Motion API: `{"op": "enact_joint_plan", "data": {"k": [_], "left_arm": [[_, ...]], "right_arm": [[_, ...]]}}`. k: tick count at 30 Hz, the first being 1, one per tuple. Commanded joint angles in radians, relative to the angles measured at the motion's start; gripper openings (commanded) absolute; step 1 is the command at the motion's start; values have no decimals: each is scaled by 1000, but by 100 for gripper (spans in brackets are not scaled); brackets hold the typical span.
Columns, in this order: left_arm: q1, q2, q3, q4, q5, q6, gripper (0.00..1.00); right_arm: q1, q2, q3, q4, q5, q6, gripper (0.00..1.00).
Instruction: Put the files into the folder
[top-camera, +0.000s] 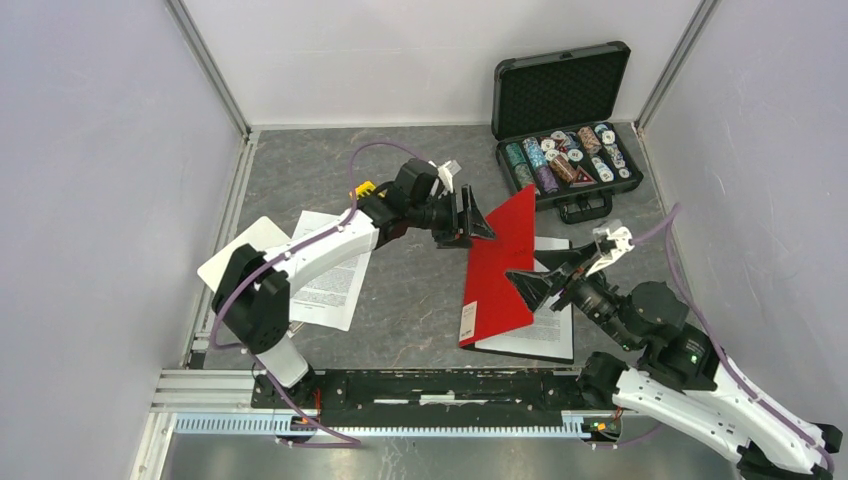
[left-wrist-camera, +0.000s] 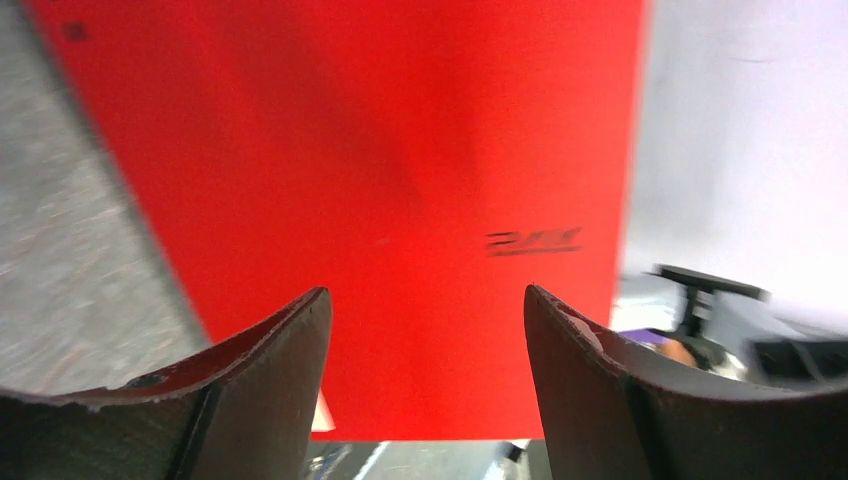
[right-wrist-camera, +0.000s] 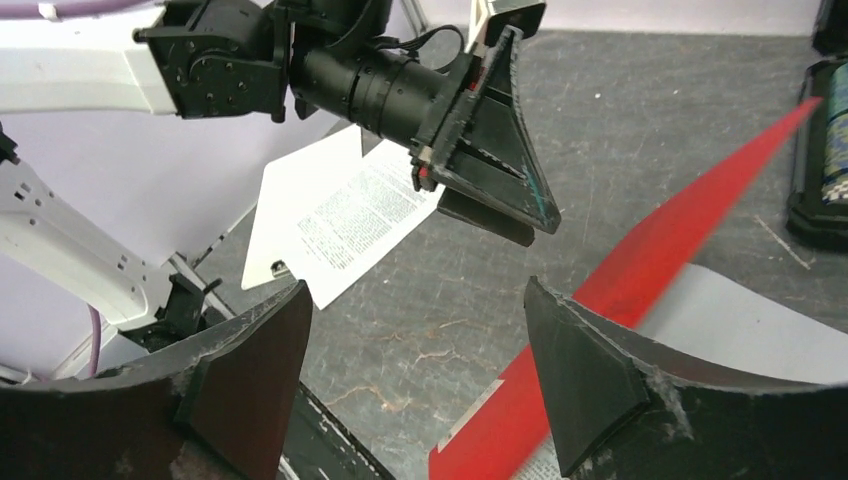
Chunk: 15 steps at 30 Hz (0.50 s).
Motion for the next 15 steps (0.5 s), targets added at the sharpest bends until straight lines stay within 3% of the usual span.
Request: {"op": "enact_joint_plan", "data": {"k": [1,5,9,15], "left_arm": [[9,11,50,-189,-155,144,76],[78,-126,-33,-296,-364,162,76],[217,-337,-144,-347,-461,177,77],[323,-516,-233,-488,-554,277,90]], "right_arm": [[0,70,-10,12,-57,17,82],[0,176,-39,31,-99,39,76],[0,306,-109,104,-107,51,68],[3,598,-190,304,-142,78,54]]}}
